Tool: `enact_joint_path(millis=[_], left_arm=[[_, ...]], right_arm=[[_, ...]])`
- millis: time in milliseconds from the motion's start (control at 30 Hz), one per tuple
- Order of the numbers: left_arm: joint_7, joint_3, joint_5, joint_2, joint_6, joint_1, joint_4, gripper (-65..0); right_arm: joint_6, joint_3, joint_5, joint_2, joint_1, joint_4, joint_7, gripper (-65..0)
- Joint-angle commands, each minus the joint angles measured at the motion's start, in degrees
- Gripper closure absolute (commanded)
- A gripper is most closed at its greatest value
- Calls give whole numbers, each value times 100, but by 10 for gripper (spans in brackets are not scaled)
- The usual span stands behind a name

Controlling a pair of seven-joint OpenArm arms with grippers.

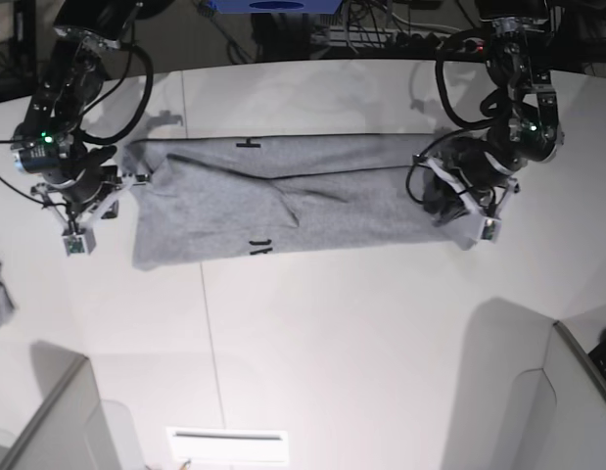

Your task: Fold the T-shirt properly

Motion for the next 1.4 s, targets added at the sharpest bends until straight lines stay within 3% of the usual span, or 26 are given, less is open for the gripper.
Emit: enact_joint_path(millis=[0,333,600,800,1367], left_arm=[[-105,62,-58,38,88,-71,114,0],[-114,1073,-58,310,695,-265,114,0],[-114,1653,-58,433,704,-484,87,0],[-105,1670,-58,583,704,-484,78,0],[-105,1917,-58,583,704,-528,61,0]], right_arm=[[16,24,12,53,105,96,80,0],[16,33,12,53,105,78,80,0],[16,41,12,53,105,78,80,0],[16,41,12,53,123,78,80,0],[16,6,12,53,149,78,80,0]])
